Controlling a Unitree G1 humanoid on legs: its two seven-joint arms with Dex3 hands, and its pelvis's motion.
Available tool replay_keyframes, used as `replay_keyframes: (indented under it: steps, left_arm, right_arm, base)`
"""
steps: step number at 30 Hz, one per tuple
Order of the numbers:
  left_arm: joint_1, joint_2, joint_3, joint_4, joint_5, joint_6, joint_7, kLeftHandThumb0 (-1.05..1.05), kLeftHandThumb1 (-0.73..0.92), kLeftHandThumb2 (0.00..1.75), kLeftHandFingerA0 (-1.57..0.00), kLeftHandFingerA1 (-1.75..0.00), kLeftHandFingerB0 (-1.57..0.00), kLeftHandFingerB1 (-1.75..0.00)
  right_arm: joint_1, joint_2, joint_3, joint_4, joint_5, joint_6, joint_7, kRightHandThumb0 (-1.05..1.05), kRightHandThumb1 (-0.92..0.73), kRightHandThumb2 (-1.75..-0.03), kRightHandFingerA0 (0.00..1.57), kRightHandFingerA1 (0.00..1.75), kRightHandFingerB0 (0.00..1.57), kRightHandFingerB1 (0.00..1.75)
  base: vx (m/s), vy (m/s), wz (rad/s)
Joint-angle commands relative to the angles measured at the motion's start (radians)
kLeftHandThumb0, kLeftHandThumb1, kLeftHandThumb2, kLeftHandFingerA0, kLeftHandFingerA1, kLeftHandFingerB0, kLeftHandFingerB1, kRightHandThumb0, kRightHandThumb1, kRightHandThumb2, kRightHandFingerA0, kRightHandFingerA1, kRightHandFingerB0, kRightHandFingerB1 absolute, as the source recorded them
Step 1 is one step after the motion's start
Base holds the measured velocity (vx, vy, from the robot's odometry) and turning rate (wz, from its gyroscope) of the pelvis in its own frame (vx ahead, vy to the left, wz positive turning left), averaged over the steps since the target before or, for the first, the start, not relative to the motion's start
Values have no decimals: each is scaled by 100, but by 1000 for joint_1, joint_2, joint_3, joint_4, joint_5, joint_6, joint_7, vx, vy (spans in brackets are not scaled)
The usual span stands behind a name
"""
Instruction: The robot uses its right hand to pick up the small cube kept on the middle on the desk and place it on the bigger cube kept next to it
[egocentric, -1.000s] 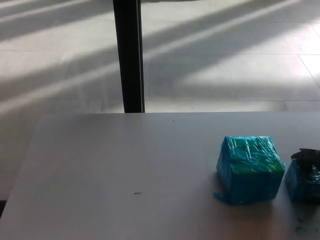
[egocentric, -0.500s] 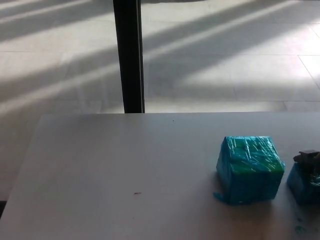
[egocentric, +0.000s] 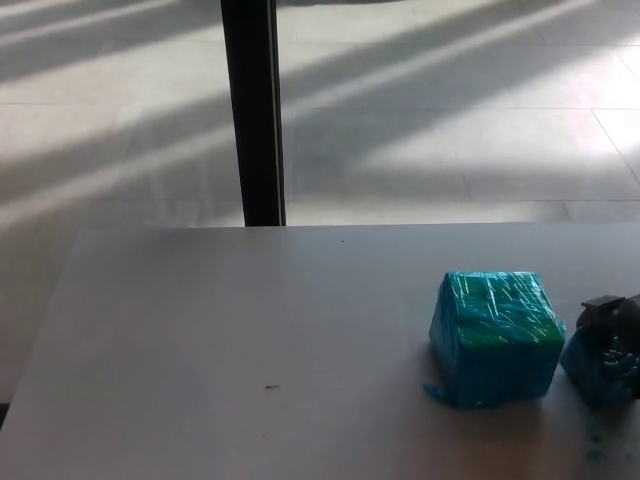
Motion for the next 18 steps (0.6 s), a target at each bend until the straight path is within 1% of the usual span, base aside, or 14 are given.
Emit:
replay_keyframes:
  steps: [1, 2, 4, 5, 7, 10, 11, 12, 13, 14, 15, 16, 17, 18]
  left_arm:
    - [6, 27, 9, -5, -17, 8, -10, -84, 80, 65, -40, -38, -27, -30]
    - [7, 26, 9, -8, -16, 10, -4, -85, 79, 65, -43, -39, -30, -31]
    - [9, 24, 11, -11, -19, 11, -3, -84, 79, 65, -43, -40, -29, -31]
    - [5, 24, 9, -7, -16, 13, 6, -83, 79, 65, -42, -39, -30, -31]
    - [4, 23, 3, -5, -9, 3, 3, -83, 80, 65, -41, -39, -29, -31]
    - [2, 25, 0, -6, -7, 8, -1, -83, 81, 65, -40, -37, -28, -31]
    - [5, 25, 3, -7, -11, 5, -12, -85, 80, 65, -40, -40, -27, -30]
    - [10, 25, 3, -6, -10, 3, -9, -85, 80, 65, -41, -39, -28, -30]
    - [12, 24, 2, -5, -9, 3, -6, -85, 80, 65, -41, -39, -28, -30]
    - [13, 25, -1, -5, -5, -3, -7, -85, 80, 64, -41, -38, -28, -30]
    - [16, 25, -4, -6, -3, -8, -10, -85, 81, 65, -40, -38, -27, -30]
    - [16, 24, -3, -7, -4, -8, -8, -85, 80, 65, -41, -38, -27, -30]
    - [17, 24, -1, -8, -7, -8, -11, -85, 81, 65, -40, -38, -26, -30]
    - [17, 23, -1, -9, -8, -8, -13, -85, 81, 65, -40, -38, -26, -30]
  right_arm:
    - [23, -21, -18, 43, -50, -143, -208, -33, -70, -61, 87, 162, 89, 62]
    - [26, -25, -23, 44, -47, -150, -212, -34, -72, -61, 86, 161, 88, 63]
    - [34, -26, -37, 50, -38, -171, -243, -33, -69, -60, 89, 159, 91, 63]
    - [38, -28, -41, 52, -37, -177, -250, -33, -72, -61, 88, 159, 90, 67]
    - [36, -31, -49, 58, -35, -181, -255, -35, -73, -61, 88, 160, 89, 67]
    - [42, -33, -82, 70, -10, -198, -246, -30, -73, -63, 89, 156, 89, 64]
    - [43, -38, -95, 74, 0, -211, -239, -31, -74, -64, 88, 157, 87, 67]
    - [47, -42, -108, 77, 5, -225, -236, -28, -73, -68, 86, 161, 84, 87]
    - [48, -42, -113, 79, 3, -231, -236, -28, -73, -68, 86, 161, 84, 87]
    - [48, -48, -125, 75, 8, -232, -218, -29, -73, -63, 88, 155, 85, 73]
    - [49, -55, -137, 73, 11, -237, -212, -28, -71, -64, 88, 154, 86, 73]
    - [50, -62, -145, 68, 8, -238, -207, -26, -67, -66, 86, 160, 84, 88]
    - [51, -72, -155, 57, 7, -232, -197, -27, -68, -65, 85, 161, 85, 80]
    - [52, -74, -162, 53, 4, -231, -193, -27, -68, -65, 85, 161, 85, 80]
  base:
    - [0, 0, 0]
    - [0, 0, 0]
    - [0, 0, 0]
    - [0, 0, 0]
    - [0, 0, 0]
    - [0, 0, 0]
    - [0, 0, 0]
    - [0, 0, 0]
    - [0, 0, 0]
    - [0, 0, 0]
    - [0, 0, 0]
    - [0, 0, 0]
    - [0, 0, 0]
    - [0, 0, 0]
